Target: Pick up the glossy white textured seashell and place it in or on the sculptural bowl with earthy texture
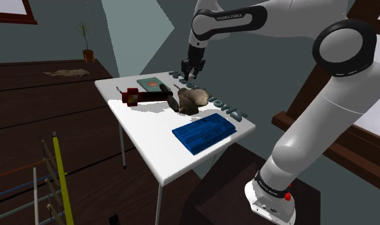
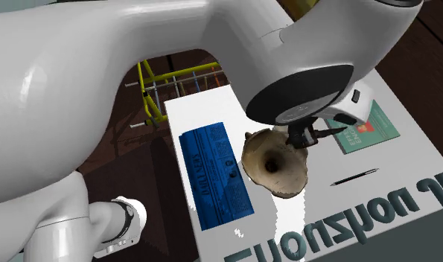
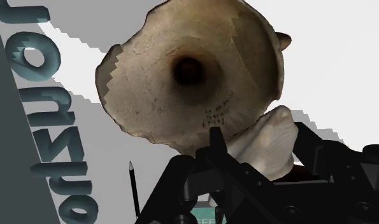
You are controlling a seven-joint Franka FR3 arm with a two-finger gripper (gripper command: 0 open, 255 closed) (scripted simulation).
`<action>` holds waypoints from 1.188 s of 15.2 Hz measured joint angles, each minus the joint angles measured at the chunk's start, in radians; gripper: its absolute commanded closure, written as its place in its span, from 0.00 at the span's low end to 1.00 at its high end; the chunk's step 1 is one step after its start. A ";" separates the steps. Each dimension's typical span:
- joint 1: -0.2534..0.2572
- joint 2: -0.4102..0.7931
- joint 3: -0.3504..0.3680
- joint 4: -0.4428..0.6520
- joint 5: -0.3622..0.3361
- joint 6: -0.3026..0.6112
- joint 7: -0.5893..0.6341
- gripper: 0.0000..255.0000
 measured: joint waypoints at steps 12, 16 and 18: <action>-0.029 0.008 -0.034 -0.106 0.001 0.114 -0.065 1.00; -0.029 0.019 -0.034 -0.140 0.000 0.159 -0.063 1.00; -0.029 0.020 -0.034 -0.141 0.000 0.162 -0.063 1.00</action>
